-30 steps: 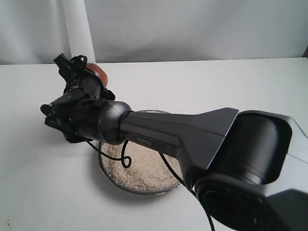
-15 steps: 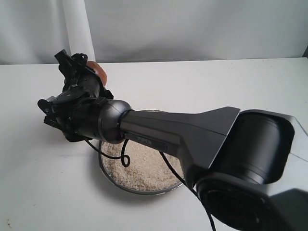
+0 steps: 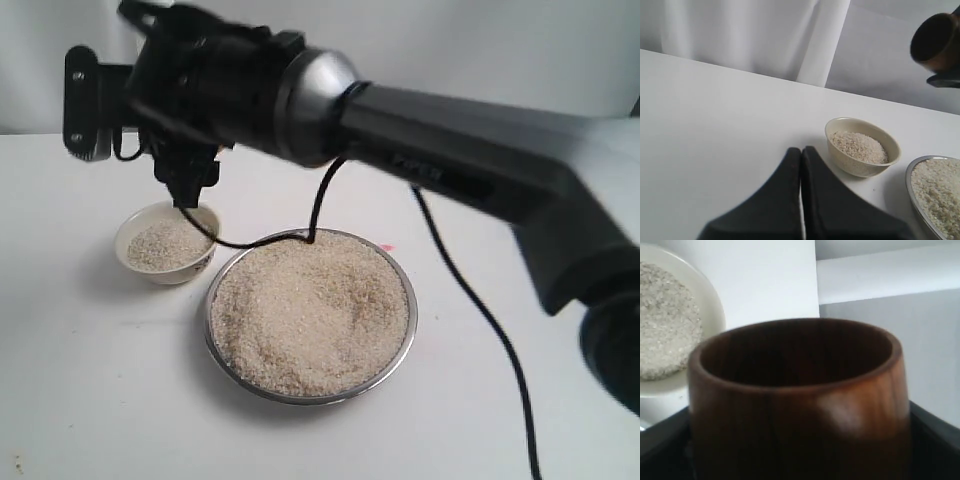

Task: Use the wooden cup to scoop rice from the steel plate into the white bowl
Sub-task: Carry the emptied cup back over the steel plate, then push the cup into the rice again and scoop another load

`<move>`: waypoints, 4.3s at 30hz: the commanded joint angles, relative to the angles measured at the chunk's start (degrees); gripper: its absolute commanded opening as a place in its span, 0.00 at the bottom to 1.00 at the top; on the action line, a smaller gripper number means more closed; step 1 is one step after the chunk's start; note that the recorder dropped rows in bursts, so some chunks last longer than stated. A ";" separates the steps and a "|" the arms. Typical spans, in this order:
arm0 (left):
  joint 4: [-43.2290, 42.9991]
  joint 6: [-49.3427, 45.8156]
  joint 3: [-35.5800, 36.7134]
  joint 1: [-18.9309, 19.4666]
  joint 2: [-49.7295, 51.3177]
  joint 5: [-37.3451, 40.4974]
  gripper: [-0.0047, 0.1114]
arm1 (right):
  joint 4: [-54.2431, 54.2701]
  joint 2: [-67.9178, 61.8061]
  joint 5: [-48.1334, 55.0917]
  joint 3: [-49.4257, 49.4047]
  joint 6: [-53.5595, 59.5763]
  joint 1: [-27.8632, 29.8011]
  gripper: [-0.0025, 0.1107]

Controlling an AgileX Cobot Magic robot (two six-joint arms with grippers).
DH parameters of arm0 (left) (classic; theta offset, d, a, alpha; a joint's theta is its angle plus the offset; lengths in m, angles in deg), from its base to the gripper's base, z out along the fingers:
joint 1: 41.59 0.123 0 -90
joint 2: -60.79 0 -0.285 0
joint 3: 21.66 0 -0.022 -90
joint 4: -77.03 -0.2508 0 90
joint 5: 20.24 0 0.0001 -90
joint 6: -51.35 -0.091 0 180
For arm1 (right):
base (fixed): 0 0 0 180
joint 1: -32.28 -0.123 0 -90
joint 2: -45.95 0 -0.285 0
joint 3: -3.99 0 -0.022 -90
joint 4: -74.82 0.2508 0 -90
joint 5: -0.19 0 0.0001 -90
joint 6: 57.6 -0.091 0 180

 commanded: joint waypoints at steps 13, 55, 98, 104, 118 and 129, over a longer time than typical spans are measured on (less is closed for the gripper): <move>0.19 0.19 -0.04 -0.37 -0.14 -0.62 0.04 | 25.77 6.50 24.93 0.43 14.83 4.01 0.02; 0.19 0.19 -0.04 -0.37 -0.14 -0.62 0.04 | -2.61 -5.54 24.93 -16.20 16.07 3.89 0.02; 0.19 0.19 -0.04 -0.37 -0.14 -0.62 0.04 | 17.07 -7.90 15.16 -16.20 15.84 3.89 0.02; 0.19 0.19 -0.04 -0.37 -0.14 -0.62 0.04 | 18.59 -7.90 14.30 -16.20 15.84 3.89 0.02; 0.19 0.19 -0.04 -0.37 -0.14 -0.62 0.04 | 24.34 -6.30 11.55 -16.39 14.30 6.03 0.02; 0.19 0.19 -0.04 -0.37 -0.14 -0.62 0.04 | 29.83 3.52 -6.78 -35.79 14.86 11.41 0.02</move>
